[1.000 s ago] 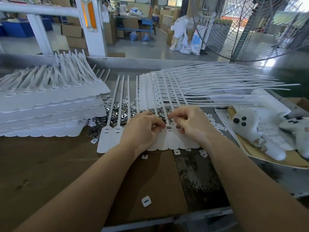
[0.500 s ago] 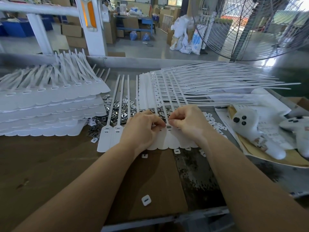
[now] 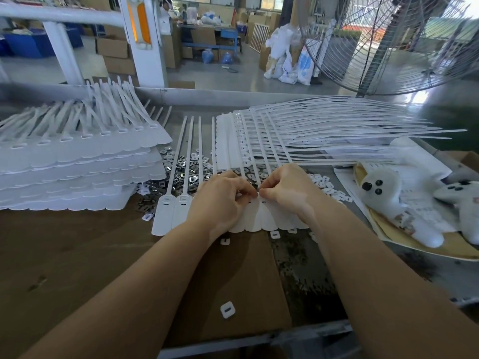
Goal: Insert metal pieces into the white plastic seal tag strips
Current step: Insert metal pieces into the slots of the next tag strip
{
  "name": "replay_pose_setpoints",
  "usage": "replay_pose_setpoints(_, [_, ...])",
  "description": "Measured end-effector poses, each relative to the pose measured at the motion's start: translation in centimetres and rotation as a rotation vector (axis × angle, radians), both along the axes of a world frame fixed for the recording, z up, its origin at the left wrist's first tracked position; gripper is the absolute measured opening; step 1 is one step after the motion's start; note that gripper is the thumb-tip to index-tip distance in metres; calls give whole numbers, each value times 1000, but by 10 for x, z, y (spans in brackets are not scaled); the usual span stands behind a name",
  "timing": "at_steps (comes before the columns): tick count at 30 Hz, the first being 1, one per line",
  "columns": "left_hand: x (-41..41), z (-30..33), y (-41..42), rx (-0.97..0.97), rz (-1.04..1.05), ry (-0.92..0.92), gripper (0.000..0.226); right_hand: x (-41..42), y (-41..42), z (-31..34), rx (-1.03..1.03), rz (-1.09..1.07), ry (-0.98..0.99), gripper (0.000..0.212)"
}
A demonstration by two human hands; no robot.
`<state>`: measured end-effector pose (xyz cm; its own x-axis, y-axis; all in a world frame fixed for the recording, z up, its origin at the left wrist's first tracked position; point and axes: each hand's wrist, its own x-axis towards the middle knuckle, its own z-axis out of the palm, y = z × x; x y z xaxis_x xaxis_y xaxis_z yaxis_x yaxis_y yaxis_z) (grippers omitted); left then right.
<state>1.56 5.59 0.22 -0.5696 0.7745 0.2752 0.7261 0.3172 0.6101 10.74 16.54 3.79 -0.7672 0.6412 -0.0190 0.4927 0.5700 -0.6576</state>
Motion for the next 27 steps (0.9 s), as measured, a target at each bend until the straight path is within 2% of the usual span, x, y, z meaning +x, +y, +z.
replay_pose_setpoints(5, [0,0,1,8,-5,3,15,0,-1,5,-49,-23,-24,25])
replay_pose_setpoints(9, [-1,-1,1,23,-6,6,14,-4,-2,8,-86,-73,-39,31])
replay_pose_setpoints(14, [-2,0,1,7,-17,-4,15,-2,-2,9,-95,-75,-19,27])
replay_pose_setpoints(19, [0,10,-1,-24,-79,-9,19,13,1,-1,-31,1,123,13])
replay_pose_setpoints(22, [11,18,-5,-122,-210,87,8,16,3,-2,-51,-16,208,13])
replay_pose_setpoints(24, [20,22,-7,-181,-324,77,3,18,3,-2,-62,-22,235,14])
replay_pose_setpoints(27, [28,26,-6,-223,-396,75,12,20,4,-3,-64,-15,257,14])
